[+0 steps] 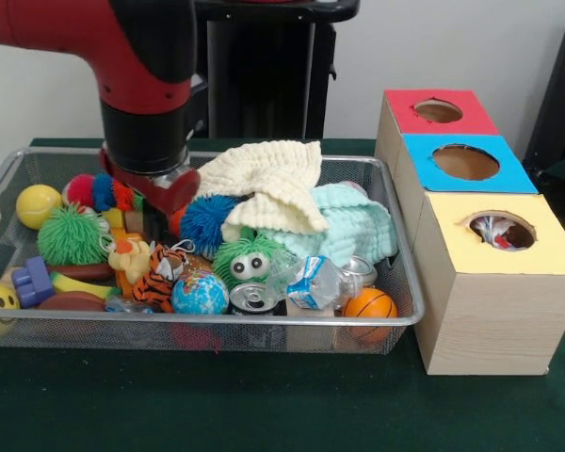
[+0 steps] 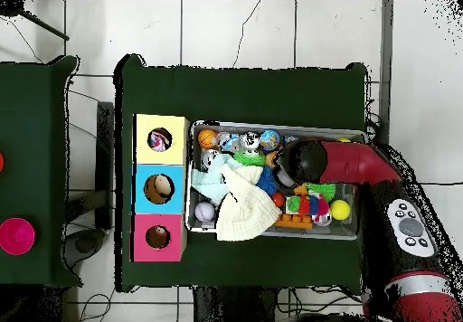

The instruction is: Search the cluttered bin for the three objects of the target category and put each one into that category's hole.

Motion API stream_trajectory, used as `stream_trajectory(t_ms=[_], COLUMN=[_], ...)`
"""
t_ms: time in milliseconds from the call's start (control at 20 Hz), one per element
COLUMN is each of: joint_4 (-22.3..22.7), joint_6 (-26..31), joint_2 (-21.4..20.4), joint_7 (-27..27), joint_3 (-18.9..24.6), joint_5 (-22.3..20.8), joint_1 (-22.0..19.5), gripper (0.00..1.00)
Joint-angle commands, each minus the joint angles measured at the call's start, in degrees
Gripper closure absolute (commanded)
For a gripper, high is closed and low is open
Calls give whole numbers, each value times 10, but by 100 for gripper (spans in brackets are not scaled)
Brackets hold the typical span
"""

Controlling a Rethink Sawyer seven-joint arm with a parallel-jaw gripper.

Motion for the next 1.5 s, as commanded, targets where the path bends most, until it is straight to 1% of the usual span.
stream_trajectory(t_ms=[50,600,900,1500], joint_4=[35,22,2,-9], joint_6=[-34,-39,-47,-35], joint_2=[33,41,63,66], joint_7=[32,44,44,42], joint_3=[-8,-21,-23,-25], joint_5=[11,21,19,36], joint_1=[20,38,41,53], gripper=[100,100,100,100])
